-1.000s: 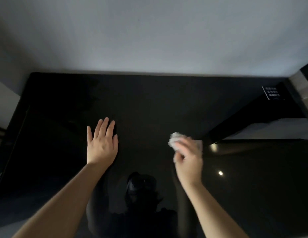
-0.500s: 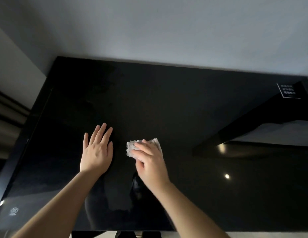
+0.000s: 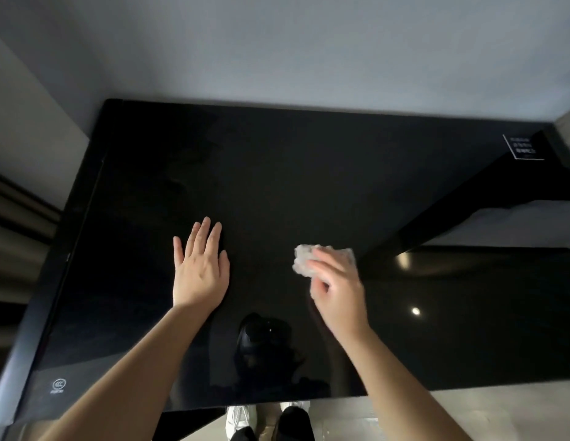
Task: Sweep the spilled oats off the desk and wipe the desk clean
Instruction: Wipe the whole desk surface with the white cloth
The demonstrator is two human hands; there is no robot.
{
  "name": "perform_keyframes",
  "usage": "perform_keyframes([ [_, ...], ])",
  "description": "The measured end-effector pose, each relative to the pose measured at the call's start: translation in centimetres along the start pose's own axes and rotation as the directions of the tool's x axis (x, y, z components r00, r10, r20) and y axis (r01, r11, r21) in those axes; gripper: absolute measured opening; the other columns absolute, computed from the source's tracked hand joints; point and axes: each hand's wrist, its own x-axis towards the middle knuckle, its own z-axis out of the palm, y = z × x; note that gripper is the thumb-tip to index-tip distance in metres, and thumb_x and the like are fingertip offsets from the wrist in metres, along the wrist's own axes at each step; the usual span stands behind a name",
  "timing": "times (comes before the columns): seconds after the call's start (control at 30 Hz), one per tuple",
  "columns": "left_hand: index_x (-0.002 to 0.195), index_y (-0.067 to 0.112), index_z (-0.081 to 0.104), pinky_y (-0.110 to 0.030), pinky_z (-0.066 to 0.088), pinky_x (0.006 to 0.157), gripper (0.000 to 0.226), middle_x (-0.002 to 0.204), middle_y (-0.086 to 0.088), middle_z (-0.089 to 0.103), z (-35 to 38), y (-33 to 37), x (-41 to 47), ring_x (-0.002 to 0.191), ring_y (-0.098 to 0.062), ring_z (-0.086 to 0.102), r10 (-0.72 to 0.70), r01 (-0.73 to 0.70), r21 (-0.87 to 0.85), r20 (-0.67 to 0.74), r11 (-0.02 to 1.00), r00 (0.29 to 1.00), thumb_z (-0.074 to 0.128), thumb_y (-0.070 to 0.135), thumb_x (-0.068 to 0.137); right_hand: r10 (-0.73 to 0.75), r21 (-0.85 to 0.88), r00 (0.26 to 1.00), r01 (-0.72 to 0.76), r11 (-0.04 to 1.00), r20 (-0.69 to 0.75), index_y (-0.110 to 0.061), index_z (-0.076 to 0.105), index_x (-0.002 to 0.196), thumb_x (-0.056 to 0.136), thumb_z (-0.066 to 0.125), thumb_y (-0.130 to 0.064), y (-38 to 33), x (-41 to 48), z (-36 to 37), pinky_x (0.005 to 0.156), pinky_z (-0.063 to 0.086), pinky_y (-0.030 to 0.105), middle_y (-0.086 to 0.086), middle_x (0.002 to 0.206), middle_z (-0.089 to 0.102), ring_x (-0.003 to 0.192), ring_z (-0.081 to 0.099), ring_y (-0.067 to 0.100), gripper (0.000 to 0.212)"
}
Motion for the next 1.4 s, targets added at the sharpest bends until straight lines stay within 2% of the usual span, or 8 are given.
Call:
perform_keyframes([
  [0.13,0.148,0.013,0.031,-0.049,0.004,0.119,0.057,0.158,-0.006,0.024,-0.9,-1.2,-2.4,0.148,-0.021,0.012,0.093,-0.095,0.059,0.040,0.994,0.995,0.024,0.035,0.096,0.285,-0.094,0.935,-0.310,0.946,-0.212,-0.016,0.074,0.091,0.070,0.066,0.016,-0.6,0.3,-0.9,0.105,0.040,0.035,-0.004,0.107,0.069,0.102,0.063,0.017,0.038],
  [0.33,0.148,0.013,0.031,-0.050,0.008,0.119,0.059,0.158,-0.006,0.022,-1.1,-1.1,-6.3,0.148,-0.021,0.011,0.154,-0.168,0.113,0.122,0.979,0.981,0.022,0.038,0.095,-0.071,0.080,0.994,0.065,0.995,0.085,-0.012,0.076,0.096,0.076,0.064,0.010,-7.2,-4.6,1.5,0.105,0.042,0.044,-0.002,0.114,0.069,0.115,0.060,0.018,0.032],
  [0.53,0.150,0.016,0.027,-0.050,0.009,0.119,0.060,0.160,-0.005,0.016,-0.9,-1.6,-7.1,0.148,-0.020,0.006,0.151,-0.168,0.116,0.144,0.979,0.978,0.021,0.039,0.095,0.342,-0.112,0.906,-0.377,0.919,-0.249,-0.011,0.076,0.093,0.075,0.065,0.013,-1.9,-3.9,-2.1,0.098,0.046,0.040,0.001,0.111,0.070,0.107,0.064,0.023,0.032],
  [0.77,0.151,0.017,0.025,-0.049,0.008,0.119,0.059,0.160,-0.004,0.015,-0.8,-1.8,-7.1,0.148,-0.019,0.005,0.168,-0.184,0.116,0.140,0.976,0.976,0.020,0.038,0.095,-0.065,0.045,0.995,0.062,0.997,0.075,-0.018,0.076,0.096,0.080,0.061,0.010,-8.7,-7.0,1.2,0.100,0.044,0.044,-0.007,0.115,0.067,0.115,0.058,0.014,0.036],
  [0.97,0.150,0.017,0.026,-0.048,0.005,0.120,0.060,0.160,-0.004,0.016,-0.7,-1.7,-7.2,0.149,-0.019,0.004,0.174,-0.185,0.095,0.114,0.978,0.978,0.018,0.039,0.095,0.304,-0.161,0.885,-0.377,0.912,-0.353,-0.011,0.076,0.092,0.073,0.059,0.013,0.1,-7.3,-4.5,0.084,0.051,0.045,-0.001,0.109,0.070,0.099,0.059,0.013,0.035],
  [1.1,0.150,0.016,0.027,-0.050,0.005,0.119,0.060,0.159,-0.006,0.019,-0.7,-1.6,-7.3,0.148,-0.022,0.008,0.172,-0.181,0.106,0.093,0.978,0.981,0.018,0.040,0.095,0.112,-0.060,0.974,-0.126,0.990,-0.199,-0.014,0.075,0.090,0.072,0.058,0.013,-6.8,-8.8,-0.7,0.100,0.042,0.031,-0.006,0.107,0.068,0.105,0.061,0.013,0.037],
  [1.2,0.150,0.015,0.028,-0.050,0.006,0.119,0.062,0.159,-0.007,0.020,-1.0,-1.7,-7.7,0.148,-0.023,0.011,0.146,-0.155,0.133,0.074,0.979,0.987,0.017,0.042,0.095,-0.024,-0.032,1.000,0.023,0.999,-0.020,-0.014,0.076,0.100,0.076,0.065,0.009,-7.1,-11.0,-0.6,0.110,0.037,0.034,-0.005,0.116,0.067,0.115,0.059,0.015,0.035],
  [1.4,0.150,0.016,0.027,-0.049,0.006,0.120,0.067,0.159,-0.005,0.017,-1.9,-3.4,-10.8,0.148,-0.020,0.006,0.139,-0.149,0.126,0.080,0.981,0.987,0.011,0.048,0.093,0.282,-0.156,0.887,-0.357,0.921,-0.366,-0.007,0.073,0.087,0.071,0.060,0.015,-0.2,-11.9,-6.3,0.079,0.051,0.045,0.005,0.101,0.070,0.089,0.061,0.024,0.030],
])
